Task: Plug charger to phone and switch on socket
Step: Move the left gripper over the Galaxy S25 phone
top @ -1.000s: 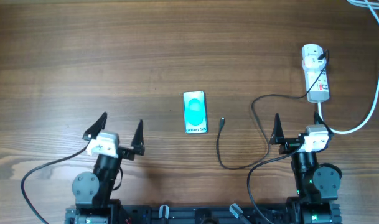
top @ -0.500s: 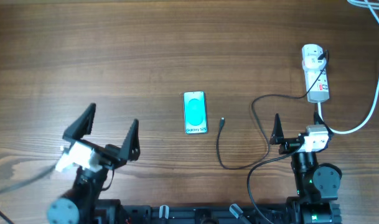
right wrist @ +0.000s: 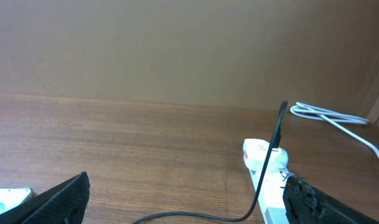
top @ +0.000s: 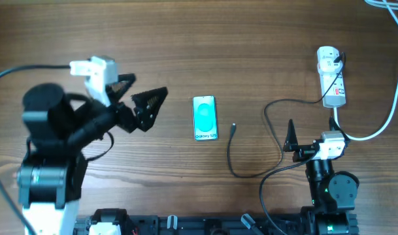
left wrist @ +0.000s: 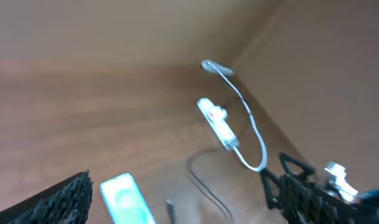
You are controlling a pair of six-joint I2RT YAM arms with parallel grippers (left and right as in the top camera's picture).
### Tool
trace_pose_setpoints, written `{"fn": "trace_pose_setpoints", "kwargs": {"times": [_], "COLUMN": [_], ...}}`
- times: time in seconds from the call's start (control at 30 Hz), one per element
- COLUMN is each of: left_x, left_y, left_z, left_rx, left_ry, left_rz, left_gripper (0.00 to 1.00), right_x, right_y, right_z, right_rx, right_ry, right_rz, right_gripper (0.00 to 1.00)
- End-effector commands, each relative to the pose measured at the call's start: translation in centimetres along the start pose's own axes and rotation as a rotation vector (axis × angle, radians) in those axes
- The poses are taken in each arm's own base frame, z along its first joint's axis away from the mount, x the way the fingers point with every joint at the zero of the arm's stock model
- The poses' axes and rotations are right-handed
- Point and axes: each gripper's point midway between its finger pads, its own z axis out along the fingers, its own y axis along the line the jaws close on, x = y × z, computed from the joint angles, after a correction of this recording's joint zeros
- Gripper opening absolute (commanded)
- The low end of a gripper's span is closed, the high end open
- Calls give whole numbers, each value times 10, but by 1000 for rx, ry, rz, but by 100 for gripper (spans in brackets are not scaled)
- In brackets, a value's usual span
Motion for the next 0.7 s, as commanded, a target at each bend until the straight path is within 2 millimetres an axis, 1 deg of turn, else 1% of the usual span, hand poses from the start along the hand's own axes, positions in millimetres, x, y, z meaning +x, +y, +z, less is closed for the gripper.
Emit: {"fn": "trace_pose_setpoints", "kwargs": {"times": [0.0,0.1,0.17,0.27,0.33,0.4,0.5,0.57,0.6,0.67], "left_x": [8,16,18,20,24,31,55,73,86,101], "left_y": [-4,8,14,11,6,5,11,10,8,5], "left_z": [12,24,32,47,59,72,97,114,126,137], "left_rx": [49,-61,-184,-324,-351,-376,-409,-392,-374,-359], "left_ry": [67,112,165,298,398,493,639,705,751,802], "left_rz": [-113,-143,-130,-108,-109,-150,-184,-192,-199,-202], "left_gripper": [99,99,99,99,100,100,100,100,100,100], "right_x": [-1,-1,-1,-1,-1,-1,-1,-1,-1,-1], "right_y": [1,1,1,1,1,1,1,1,1,1], "right_z": [0,0,0,0,0,0,0,0,0,0], "right_rx": [-8,-8,-8,-8,-8,-7,-8,-7,-8,-7], "right_ry": [-7,-7,-7,-7,-7,-7,-7,-7,-7,-7], "right_rz": [-17,-17,-17,-18,-18,-17,-18,-17,-17,-17], "right_gripper": [100,100,100,100,100,100,100,100,100,100]}}
